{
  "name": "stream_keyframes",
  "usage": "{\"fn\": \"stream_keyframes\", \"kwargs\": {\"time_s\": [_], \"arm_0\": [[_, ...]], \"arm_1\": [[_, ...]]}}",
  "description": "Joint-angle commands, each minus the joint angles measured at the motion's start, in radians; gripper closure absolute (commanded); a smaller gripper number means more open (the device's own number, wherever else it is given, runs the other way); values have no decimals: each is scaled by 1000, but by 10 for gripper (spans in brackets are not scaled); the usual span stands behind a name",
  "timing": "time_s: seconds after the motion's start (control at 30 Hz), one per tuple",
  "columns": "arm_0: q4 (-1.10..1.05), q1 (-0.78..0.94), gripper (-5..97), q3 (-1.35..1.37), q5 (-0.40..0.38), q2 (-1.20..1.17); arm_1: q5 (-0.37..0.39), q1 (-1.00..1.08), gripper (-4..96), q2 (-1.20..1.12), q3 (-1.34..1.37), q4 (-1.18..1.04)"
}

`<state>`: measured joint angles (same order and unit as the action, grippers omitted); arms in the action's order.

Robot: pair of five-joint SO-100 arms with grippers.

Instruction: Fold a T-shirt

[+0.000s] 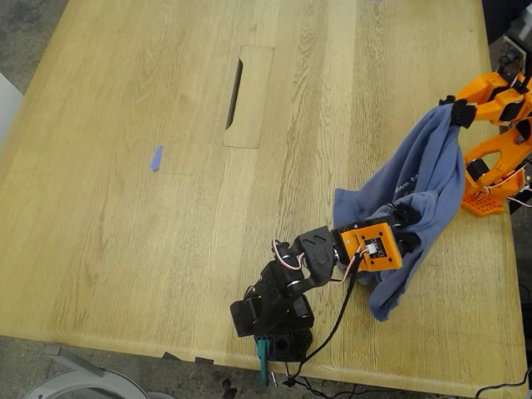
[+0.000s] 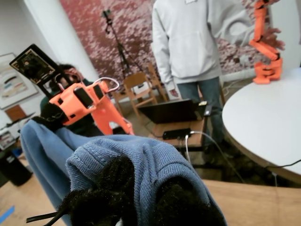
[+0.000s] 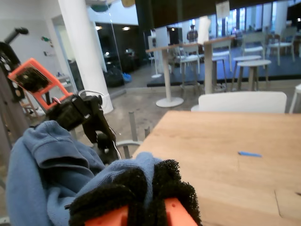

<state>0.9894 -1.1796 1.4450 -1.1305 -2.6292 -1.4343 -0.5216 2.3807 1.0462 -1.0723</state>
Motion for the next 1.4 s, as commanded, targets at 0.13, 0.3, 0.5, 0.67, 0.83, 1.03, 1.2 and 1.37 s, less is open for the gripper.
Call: {"fn": "stream_keyframes", "kwargs": {"time_s": [0.13,0.3,0.5,0.67,0.83,1.03,1.2,1.37], "arm_0": [[-121,141,921,195,-9,-215],[-229,210,921,434,-23,-374],[-322,336,921,707,-51,-561],[-411,557,921,962,-83,-767],[-546,807,922,1204,-124,-905],[-779,1094,922,1486,-144,-940],[-856,1321,922,1621,-183,-934],[-1055,1483,922,1605,-221,-683]], "arm_1": [[31,57,914,140,281,94],[43,121,914,167,443,201],[58,216,914,204,680,288],[57,351,914,155,893,549],[58,439,914,-20,1022,865],[43,503,914,-331,1031,1193],[25,594,914,-646,847,1378],[26,661,914,-946,554,1408]]}}
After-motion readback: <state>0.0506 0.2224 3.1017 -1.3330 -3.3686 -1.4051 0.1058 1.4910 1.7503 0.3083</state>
